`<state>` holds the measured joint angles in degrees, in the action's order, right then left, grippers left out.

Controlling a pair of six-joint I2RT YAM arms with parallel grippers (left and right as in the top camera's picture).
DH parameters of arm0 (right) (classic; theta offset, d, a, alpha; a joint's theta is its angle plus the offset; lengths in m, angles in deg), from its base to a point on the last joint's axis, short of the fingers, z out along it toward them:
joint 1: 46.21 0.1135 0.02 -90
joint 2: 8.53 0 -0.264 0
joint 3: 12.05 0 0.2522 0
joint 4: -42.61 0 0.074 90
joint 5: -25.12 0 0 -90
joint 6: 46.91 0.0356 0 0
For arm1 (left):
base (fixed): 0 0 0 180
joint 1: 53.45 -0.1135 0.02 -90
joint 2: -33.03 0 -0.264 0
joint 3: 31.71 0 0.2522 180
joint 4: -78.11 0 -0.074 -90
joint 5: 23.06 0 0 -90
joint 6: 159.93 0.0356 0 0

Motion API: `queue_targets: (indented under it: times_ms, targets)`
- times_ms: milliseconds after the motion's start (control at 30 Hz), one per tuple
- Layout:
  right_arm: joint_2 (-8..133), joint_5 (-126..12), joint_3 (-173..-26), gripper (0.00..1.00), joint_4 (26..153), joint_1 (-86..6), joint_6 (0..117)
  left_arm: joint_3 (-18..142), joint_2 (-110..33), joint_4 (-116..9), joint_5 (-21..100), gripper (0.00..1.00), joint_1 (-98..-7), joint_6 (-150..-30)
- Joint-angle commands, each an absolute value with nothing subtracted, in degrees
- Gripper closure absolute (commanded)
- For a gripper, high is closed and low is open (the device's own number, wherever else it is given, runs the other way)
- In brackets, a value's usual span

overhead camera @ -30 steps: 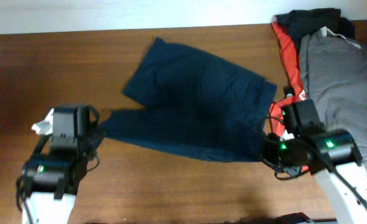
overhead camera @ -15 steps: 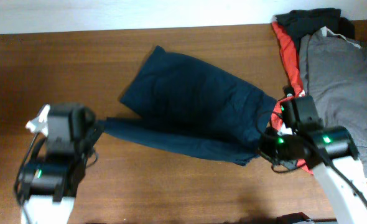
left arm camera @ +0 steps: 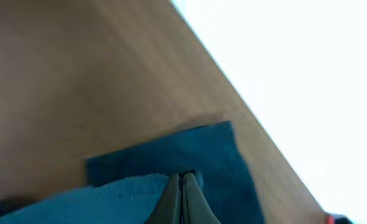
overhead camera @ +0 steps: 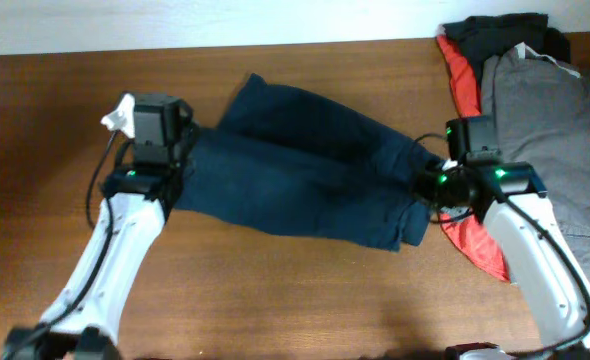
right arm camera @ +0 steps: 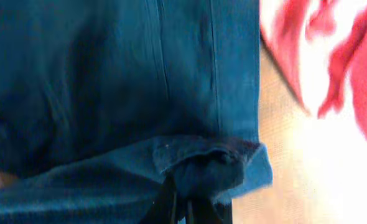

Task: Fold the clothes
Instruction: 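Lift the bottom hems and fold them up toward the waistband with both grippers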

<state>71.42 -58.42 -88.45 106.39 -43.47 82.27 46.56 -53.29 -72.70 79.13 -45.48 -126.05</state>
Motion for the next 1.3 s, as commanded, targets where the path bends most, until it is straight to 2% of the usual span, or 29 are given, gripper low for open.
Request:
queue_targets:
  times_ms: [0, 233, 533, 933, 967, 1000, 1033, 1067, 1100, 1133, 1167, 1200, 1267]
  targets:
    - [73.1, -68.4, -88.8, 0.96, 103.6, -48.3, 77.9, 47.8, -56.8, -79.2, 87.1, 0.99, -46.3, -125.1]
    - [78.6, -68.8, -88.8, 0.96, 93.3, -49.7, 76.3, 47.8, -63.7, -91.6, 87.3, 0.99, -45.6, -125.1]
    - [86.8, -69.3, -88.8, 0.96, 84.2, -49.7, 76.3, 47.8, -69.6, -98.3, 87.3, 0.99, -44.8, -125.1]
    - [87.8, -72.7, -88.8, 0.96, 80.2, -50.7, 76.3, 47.8, -75.8, -110.4, 87.9, 0.99, -41.4, -125.1]
    - [87.8, -72.8, -88.8, 0.96, 79.8, -50.9, 76.3, 47.8, -76.2, -110.6, 88.0, 0.96, -41.3, -125.1]
    - [87.8, -72.9, -88.8, 0.96, 79.2, -51.2, 76.3, 47.8, -76.5, -111.0, 88.2, 0.89, -41.3, -125.1]
    - [87.8, -73.1, -88.8, 0.96, 78.5, -51.3, 76.3, 47.8, -76.8, -111.5, 88.5, 0.66, -41.3, -125.1]
    - [87.8, -73.1, -88.8, 0.86, 77.7, -51.5, 76.3, 47.8, -77.1, -111.8, 88.9, 0.33, -41.3, -125.1]
    - [87.9, -73.2, -88.8, 0.66, 76.5, -51.6, 76.3, 47.8, -77.4, -112.2, 89.4, 0.01, -41.3, -125.1]
    - [88.0, -73.2, -88.8, 0.3, 75.4, -51.6, 76.3, 47.8, -77.6, -112.5, 90.1, 0.01, -41.3, -125.1]
    - [88.0, -73.2, -88.8, 0.12, 74.7, -51.6, 76.3, 47.8, -77.6, -112.5, 90.4, 0.01, -41.3, -125.1]
    - [88.0, -73.3, -88.8, 0.01, 73.7, -51.6, 76.3, 47.8, -77.6, -112.7, 90.8, 0.01, -41.4, -123.8]
    - [88.0, -73.3, -88.8, 0.01, 72.6, -51.6, 76.3, 47.8, -77.6, -113.9, 90.8, 0.01, -41.4, -119.5]
